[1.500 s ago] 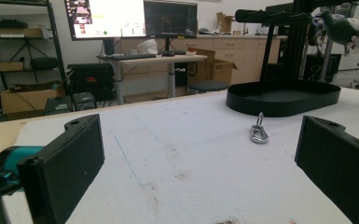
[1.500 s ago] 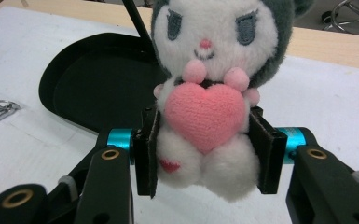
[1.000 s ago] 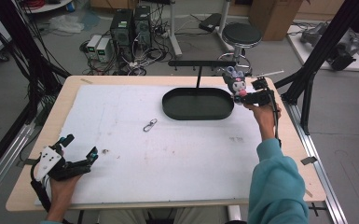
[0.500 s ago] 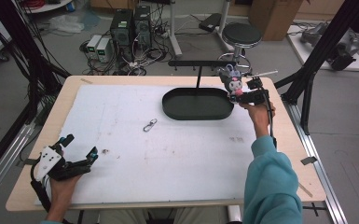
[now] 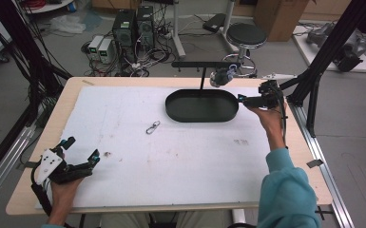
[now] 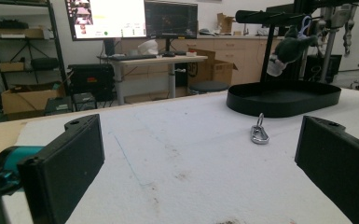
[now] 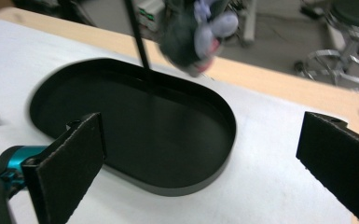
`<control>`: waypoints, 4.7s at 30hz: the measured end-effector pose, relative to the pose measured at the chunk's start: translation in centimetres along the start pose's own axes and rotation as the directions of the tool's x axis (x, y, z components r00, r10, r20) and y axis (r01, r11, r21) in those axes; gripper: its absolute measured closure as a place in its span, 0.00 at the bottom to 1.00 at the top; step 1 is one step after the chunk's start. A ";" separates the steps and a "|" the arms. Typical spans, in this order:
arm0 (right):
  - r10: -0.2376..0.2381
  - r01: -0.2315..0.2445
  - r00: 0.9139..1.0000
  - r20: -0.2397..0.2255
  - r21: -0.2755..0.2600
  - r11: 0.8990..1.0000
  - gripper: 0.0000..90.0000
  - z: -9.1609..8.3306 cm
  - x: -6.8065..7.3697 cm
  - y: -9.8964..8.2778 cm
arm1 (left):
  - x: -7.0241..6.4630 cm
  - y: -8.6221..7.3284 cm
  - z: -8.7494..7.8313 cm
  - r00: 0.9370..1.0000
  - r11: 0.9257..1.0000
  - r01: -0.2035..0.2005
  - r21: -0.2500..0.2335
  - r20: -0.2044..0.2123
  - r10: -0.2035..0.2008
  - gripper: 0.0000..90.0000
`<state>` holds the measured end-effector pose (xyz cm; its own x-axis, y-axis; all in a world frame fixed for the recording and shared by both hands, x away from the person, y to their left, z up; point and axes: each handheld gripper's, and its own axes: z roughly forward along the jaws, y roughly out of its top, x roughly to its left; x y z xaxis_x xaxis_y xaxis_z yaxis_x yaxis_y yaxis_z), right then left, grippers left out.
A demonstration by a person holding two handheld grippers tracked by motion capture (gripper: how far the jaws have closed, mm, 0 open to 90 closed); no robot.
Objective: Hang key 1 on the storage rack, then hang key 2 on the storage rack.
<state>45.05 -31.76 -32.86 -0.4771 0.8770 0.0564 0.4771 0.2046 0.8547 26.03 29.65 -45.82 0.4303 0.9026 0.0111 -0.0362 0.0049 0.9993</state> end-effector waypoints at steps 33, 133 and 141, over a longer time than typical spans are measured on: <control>-0.102 0.026 0.978 -0.181 -0.379 0.925 0.01 -5.9 4.9 -10.0 | 0.0 0.0 0.0 1.000 1.000 0.004 -0.002 -0.002 -0.004 0.02; -0.177 0.046 0.948 -0.265 -0.434 0.900 0.01 -5.4 7.1 -10.8 | -4.5 8.1 24.0 0.865 0.767 -0.366 0.527 0.497 0.071 0.02; -0.183 0.056 0.947 -0.265 -0.425 0.903 0.01 -5.2 7.4 -10.8 | -4.9 6.4 25.2 0.858 0.719 -0.395 0.571 0.509 0.068 0.02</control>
<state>32.55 -29.77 -39.03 -0.7349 0.6774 0.0337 0.0904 0.0486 0.9947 46.42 14.46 -38.59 0.8257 0.5561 0.0951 0.3191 -0.5993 0.7342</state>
